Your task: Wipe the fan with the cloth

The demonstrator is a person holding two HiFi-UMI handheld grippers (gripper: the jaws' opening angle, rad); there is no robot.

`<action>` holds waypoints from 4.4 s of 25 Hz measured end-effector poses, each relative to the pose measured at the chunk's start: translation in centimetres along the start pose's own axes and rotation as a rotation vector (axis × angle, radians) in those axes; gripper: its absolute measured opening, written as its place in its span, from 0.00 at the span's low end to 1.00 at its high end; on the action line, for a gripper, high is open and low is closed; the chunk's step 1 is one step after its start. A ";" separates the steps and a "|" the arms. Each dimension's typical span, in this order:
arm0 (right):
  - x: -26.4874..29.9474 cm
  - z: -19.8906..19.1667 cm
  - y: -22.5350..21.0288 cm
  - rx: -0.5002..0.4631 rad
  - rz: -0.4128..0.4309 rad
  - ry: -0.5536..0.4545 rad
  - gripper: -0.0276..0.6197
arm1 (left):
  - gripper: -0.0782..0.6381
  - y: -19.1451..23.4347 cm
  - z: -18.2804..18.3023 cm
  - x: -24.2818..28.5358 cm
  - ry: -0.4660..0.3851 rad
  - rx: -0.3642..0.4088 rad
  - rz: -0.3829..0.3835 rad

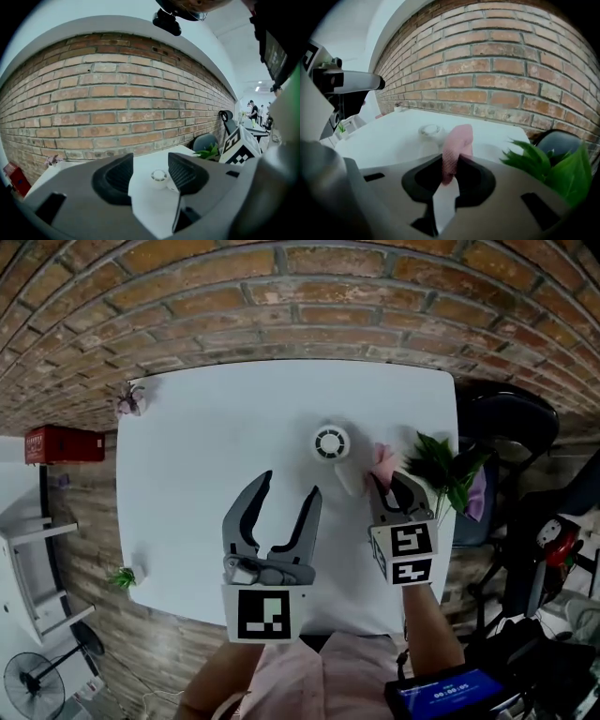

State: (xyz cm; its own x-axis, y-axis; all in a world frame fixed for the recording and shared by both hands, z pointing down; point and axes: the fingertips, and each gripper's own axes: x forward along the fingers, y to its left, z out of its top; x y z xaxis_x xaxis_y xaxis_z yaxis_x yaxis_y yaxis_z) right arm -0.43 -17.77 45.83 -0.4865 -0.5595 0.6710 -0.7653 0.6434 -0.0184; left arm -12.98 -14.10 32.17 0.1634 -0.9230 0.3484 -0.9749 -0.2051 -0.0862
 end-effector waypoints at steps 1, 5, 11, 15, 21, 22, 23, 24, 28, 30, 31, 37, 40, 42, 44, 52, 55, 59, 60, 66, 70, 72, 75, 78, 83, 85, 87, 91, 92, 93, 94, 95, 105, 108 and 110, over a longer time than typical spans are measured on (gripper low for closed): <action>0.2 -0.7 0.6 0.003 0.012 0.020 0.14 | 0.44 -0.1 -0.4 0.1 0.008 -0.004 -0.007; 0.6 -1.7 4.4 0.011 0.093 0.046 0.14 | 0.45 -0.2 -1.3 0.5 0.028 -0.022 -0.026; 0.4 -1.3 6.4 0.018 0.133 0.027 0.14 | 0.47 -1.4 -2.7 1.8 0.073 0.017 -0.088; -1.1 -1.3 4.5 0.041 0.088 0.008 0.14 | 0.50 -3.1 -5.1 3.3 0.142 0.012 -0.135; -3.0 -1.7 2.6 0.075 0.037 -0.012 0.14 | 0.51 -4.8 -9.0 5.3 0.270 0.026 -0.160; -3.2 -1.9 2.5 0.079 0.033 -0.012 0.14 | 0.51 -5.1 -9.7 5.5 0.291 0.028 -0.168; -3.4 -2.1 2.4 0.083 0.030 -0.011 0.14 | 0.51 -5.3 -10.3 5.7 0.310 0.030 -0.177; -3.6 -2.3 2.4 0.087 0.027 -0.010 0.14 | 0.51 -5.5 -10.9 5.9 0.327 0.030 -0.185; -4.1 -2.9 2.3 0.096 0.018 -0.006 0.14 | 0.51 -5.9 -12.2 6.3 0.373 0.033 -0.207; -4.3 -3.0 2.3 0.099 0.014 -0.007 0.14 | 0.50 -5.9 -12.7 6.4 0.390 0.036 -0.208; -4.4 -3.0 2.3 0.100 0.013 -0.009 0.14 | 0.50 -5.8 -12.8 6.5 0.398 0.040 -0.206; -4.6 -3.4 2.6 0.101 0.010 -0.007 0.14 | 0.38 -6.0 -14.0 6.5 0.439 0.076 -0.215; -4.7 -3.7 2.9 0.092 0.015 -0.002 0.14 | 0.37 -6.3 -14.0 6.6 0.447 0.095 -0.254; -4.8 -4.0 3.4 0.073 0.037 0.010 0.14 | 0.37 -6.5 -14.2 6.3 0.463 0.099 -0.285; -4.8 -4.3 4.5 0.041 0.091 0.028 0.13 | 0.37 -6.6 -14.4 5.9 0.484 0.104 -0.311; -5.2 -6.0 9.4 -0.071 0.383 0.124 0.12 | 0.36 -7.2 -14.7 4.4 0.542 0.148 -0.380; -5.0 -6.1 10.6 -0.111 0.441 0.149 0.12 | 0.36 -7.5 -14.8 4.0 0.552 0.173 -0.395; -3.8 -6.1 10.9 -0.123 0.464 0.178 0.12 | 0.36 -7.9 -15.0 3.4 0.555 0.194 -0.421; -3.4 -6.2 10.9 -0.122 0.464 0.186 0.12 | 0.36 -8.0 -15.1 3.3 0.553 0.197 -0.428; -2.0 -6.1 10.5 -0.061 0.454 0.205 0.12 | 0.36 -8.4 -15.5 2.3 0.548 0.263 -0.451; -1.5 -5.6 9.8 0.000 0.406 0.202 0.12 | 0.36 -8.4 -15.6 2.0 0.548 0.264 -0.461; -1.3 -5.6 9.5 0.020 0.386 0.201 0.12 | 0.36 -8.4 -15.7 1.8 0.552 0.262 -0.465; -1.2 -5.7 9.3 0.021 0.369 0.200 0.12 | 0.36 -8.3 -15.8 1.5 0.556 0.253 -0.470; -1.2 -5.6 9.1 0.032 0.358 0.198 0.12 | 0.36 -8.2 -15.9 1.3 0.562 0.238 -0.474; -1.3 -5.6 9.0 0.041 0.355 0.197 0.12 | 0.36 -8.1 -16.1 0.8 0.566 0.245 -0.477; -1.3 -5.7 9.0 0.044 0.357 0.198 0.12 | 0.36 -8.0 -16.2 0.6 0.566 0.246 -0.481; -1.4 -5.8 8.9 0.048 0.356 0.200 0.11 | 0.36 -7.8 -16.3 0.3 0.568 0.245 -0.485; -1.6 -6.0 8.5 0.055 0.352 0.203 0.11 | 0.36 -7.2 -16.7 -0.4 0.577 0.251 -0.495; -1.6 -6.0 8.4 0.053 0.353 0.204 0.11 | 0.36 -7.1 -16.8 -0.6 0.578 0.255 -0.497; -1.6 -6.1 8.3 0.052 0.354 0.204 0.11 | 0.36 -7.1 -16.9 -0.8 0.580 0.258 -0.500; -1.6 -6.1 8.3 0.050 0.354 0.205 0.11 | 0.36 -7.0 -16.9 -0.9 0.580 0.263 -0.503; -1.7 -6.1 8.3 0.048 0.355 0.205 0.11 | 0.36 -7.0 -17.0 -1.1 0.581 0.267 -0.507; -2.0 -6.4 7.6 0.041 0.361 0.212 0.11 | 0.37 -6.7 -17.8 -3.1 0.594 0.367 -0.590; -2.1 -6.5 7.4 0.037 0.363 0.212 0.11 | 0.36 -6.8 -18.0 -3.5 0.602 0.411 -0.619; -2.2 -6.5 7.3 0.034 0.362 0.211 0.11 | 0.36 -6.9 -18.1 -3.7 0.604 0.440 -0.640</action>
State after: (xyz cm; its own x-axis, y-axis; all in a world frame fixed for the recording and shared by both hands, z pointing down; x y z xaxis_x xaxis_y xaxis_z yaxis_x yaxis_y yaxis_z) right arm -2.20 -8.40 49.05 -0.6324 -0.1787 0.7538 -0.5760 0.7591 -0.3033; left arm -9.62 -3.37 48.36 0.4173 -0.2988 0.8583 -0.5658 -0.8244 -0.0119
